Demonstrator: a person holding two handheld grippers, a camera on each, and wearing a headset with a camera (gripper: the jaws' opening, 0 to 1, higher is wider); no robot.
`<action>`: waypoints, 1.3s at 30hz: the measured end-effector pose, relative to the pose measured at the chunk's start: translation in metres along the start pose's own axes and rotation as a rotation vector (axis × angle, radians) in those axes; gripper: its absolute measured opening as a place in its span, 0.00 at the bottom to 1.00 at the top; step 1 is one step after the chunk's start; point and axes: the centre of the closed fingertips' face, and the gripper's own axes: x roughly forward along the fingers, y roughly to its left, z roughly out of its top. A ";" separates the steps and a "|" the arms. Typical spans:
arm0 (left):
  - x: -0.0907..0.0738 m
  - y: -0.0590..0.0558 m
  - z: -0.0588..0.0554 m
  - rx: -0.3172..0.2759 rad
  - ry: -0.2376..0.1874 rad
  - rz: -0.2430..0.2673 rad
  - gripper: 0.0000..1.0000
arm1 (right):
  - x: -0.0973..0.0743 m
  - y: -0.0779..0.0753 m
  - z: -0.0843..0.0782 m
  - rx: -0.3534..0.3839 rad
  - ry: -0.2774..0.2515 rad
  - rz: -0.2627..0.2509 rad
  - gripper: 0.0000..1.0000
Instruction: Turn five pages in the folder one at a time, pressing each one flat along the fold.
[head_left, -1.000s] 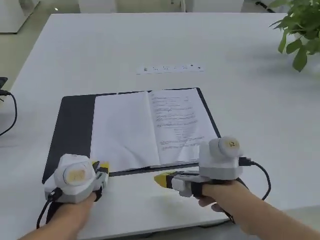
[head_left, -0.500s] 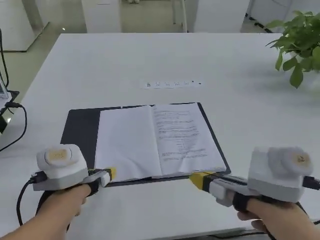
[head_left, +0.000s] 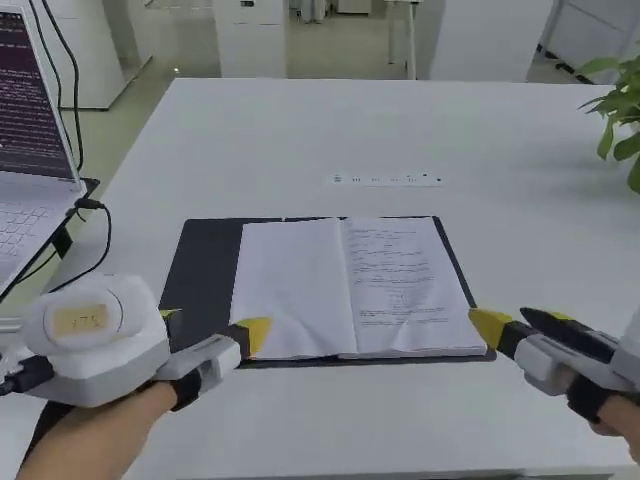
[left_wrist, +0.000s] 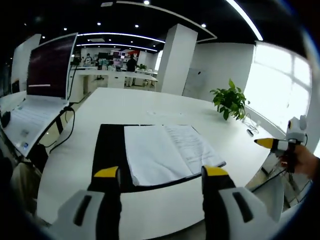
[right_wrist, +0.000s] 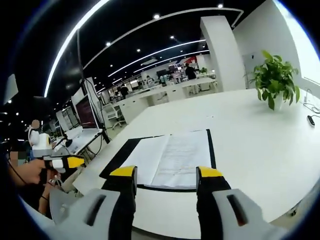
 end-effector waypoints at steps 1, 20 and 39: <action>-0.005 0.001 -0.001 0.019 -0.004 0.013 0.71 | -0.001 -0.001 0.000 -0.002 -0.001 -0.005 0.50; -0.041 0.009 0.008 0.107 -0.039 0.085 0.99 | -0.005 -0.009 -0.003 -0.119 0.011 -0.001 1.00; -0.017 0.004 -0.005 0.179 0.029 0.078 0.99 | 0.012 0.006 -0.011 -0.098 0.012 0.041 0.95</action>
